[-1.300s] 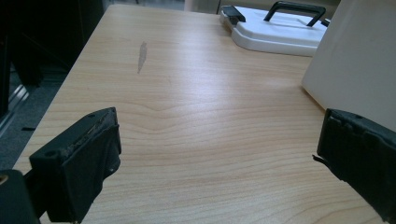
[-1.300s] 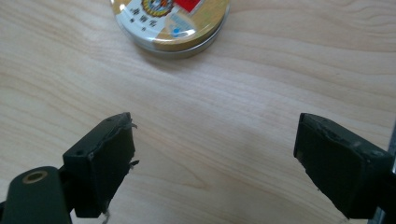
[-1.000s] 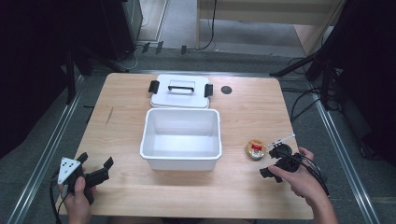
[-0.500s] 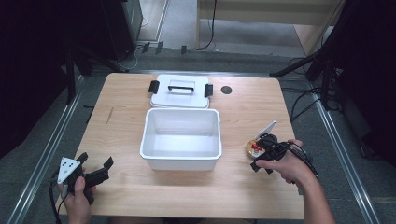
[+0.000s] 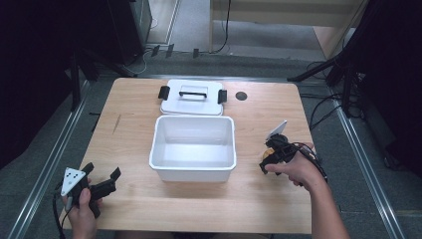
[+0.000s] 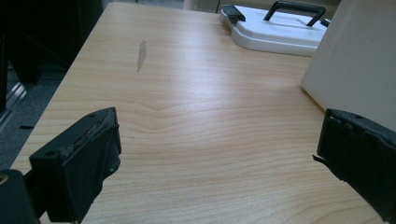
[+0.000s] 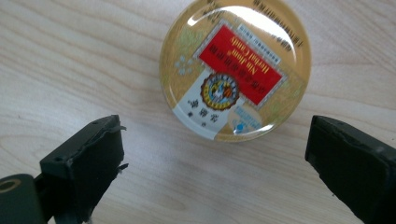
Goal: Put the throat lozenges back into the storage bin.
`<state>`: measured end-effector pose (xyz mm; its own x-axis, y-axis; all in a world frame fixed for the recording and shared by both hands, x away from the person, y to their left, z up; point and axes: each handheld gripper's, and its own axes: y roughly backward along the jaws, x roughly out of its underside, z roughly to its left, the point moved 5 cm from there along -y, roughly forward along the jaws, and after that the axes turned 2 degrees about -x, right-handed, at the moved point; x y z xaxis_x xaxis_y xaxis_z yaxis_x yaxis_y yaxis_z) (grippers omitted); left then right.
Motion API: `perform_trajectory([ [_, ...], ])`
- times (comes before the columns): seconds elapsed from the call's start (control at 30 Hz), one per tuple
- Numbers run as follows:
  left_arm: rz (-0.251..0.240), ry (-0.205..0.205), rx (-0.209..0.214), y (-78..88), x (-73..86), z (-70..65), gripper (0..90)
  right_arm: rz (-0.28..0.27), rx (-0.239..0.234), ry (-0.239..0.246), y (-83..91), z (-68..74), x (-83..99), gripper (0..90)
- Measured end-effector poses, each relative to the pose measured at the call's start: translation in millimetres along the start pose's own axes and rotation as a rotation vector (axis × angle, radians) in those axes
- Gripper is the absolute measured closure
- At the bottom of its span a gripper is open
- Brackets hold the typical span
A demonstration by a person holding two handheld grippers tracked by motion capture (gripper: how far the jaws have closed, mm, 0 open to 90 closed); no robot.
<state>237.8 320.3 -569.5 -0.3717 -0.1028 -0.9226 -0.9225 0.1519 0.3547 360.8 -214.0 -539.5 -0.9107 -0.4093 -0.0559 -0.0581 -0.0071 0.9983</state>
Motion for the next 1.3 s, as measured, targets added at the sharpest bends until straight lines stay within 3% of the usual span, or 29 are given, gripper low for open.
perform_trajectory([
  [0.1, 0.000, -0.001, 0.001, 0.2, 0.0, -0.1, 0.0, -0.003, 0.003, -0.030, 0.9, -2.4, -7.3, 7.1],
  [0.4, -0.001, 0.001, 0.001, 0.1, 0.0, 0.0, 0.0, 0.011, 0.015, -0.056, -2.3, -2.2, -21.5, 9.0],
  [0.57, -0.002, 0.001, 0.001, 0.1, 0.0, 0.0, 0.0, 0.033, 0.034, -0.102, -10.9, -7.9, -26.2, 12.8],
  [0.67, -0.001, 0.002, 0.001, 0.0, 0.0, 0.0, 0.0, 0.041, 0.026, -0.109, -13.1, -8.5, -26.4, 13.4],
  [0.7, -0.001, 0.002, 0.001, 0.0, 0.0, 0.0, 0.0, 0.042, 0.017, -0.112, -14.1, -8.6, -26.7, 17.2],
  [0.97, -0.001, 0.000, 0.002, 0.2, 0.0, -0.1, 0.0, 0.024, 0.005, -0.075, -8.7, -5.8, -26.1, 21.0],
  [1.17, -0.002, 0.001, 0.003, 0.2, 0.0, -0.1, 0.0, -0.012, -0.007, -0.065, 7.2, -4.3, -28.3, 21.1],
  [1.3, -0.002, 0.001, 0.001, 0.1, 0.0, 0.0, 0.0, -0.020, -0.003, -0.026, 17.4, 1.2, -30.1, 21.1],
])
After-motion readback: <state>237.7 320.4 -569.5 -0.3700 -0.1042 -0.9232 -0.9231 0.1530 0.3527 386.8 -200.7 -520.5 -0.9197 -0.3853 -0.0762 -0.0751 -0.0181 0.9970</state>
